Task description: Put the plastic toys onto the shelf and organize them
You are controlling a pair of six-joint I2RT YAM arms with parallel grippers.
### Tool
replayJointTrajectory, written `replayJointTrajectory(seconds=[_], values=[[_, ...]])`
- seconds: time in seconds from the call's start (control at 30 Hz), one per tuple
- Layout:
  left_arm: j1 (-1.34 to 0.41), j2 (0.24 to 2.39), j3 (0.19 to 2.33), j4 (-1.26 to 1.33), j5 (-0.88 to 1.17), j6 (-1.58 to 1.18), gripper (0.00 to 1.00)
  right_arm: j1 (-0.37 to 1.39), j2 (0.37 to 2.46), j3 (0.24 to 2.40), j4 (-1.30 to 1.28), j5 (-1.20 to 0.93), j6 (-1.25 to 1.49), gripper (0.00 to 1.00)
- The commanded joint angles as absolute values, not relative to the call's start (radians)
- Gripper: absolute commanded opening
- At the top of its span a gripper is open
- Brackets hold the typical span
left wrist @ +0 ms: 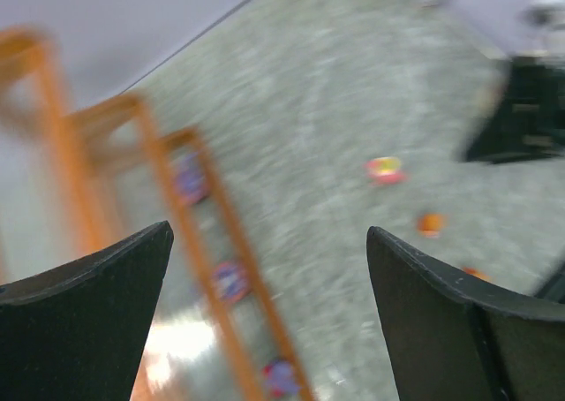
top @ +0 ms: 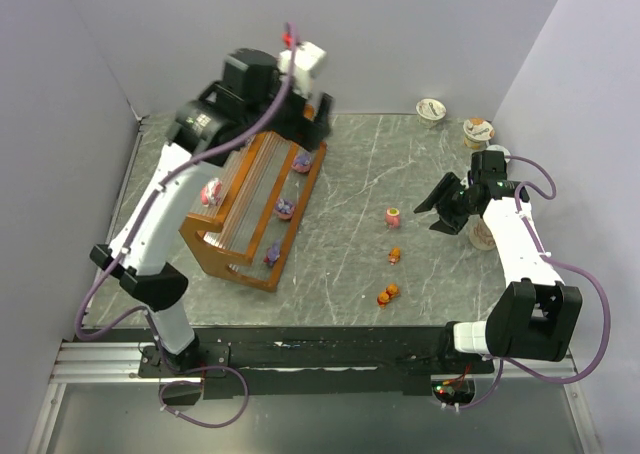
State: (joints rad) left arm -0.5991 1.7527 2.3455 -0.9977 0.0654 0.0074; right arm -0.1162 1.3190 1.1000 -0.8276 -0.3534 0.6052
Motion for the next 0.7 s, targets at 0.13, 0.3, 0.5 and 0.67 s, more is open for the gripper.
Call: replayJointTrajectory(seconds=[0.13,0.3,0.5,0.67], values=[[-0.788,1.821,2.402,-0.785,0.014,-0.314,0.96,-0.123,1.304,1.143,-0.87,-0.253,0.626,0.66],[-0.839,1.862,2.28,-0.632,0.005,-0.569,0.98,-0.126,1.301,1.178,-0.926,-0.144,0.675,0.66],[-0.877,1.993,2.315,-0.655,-0.121,-0.672,0.99,-0.152,1.284,1.267,-0.986,-0.074,0.701,0.66],[-0.907,2.074,2.244,-0.623,-0.189,-0.754,0.97,-0.195,1.266,1.371,-1.055,-0.026,0.713,0.66]])
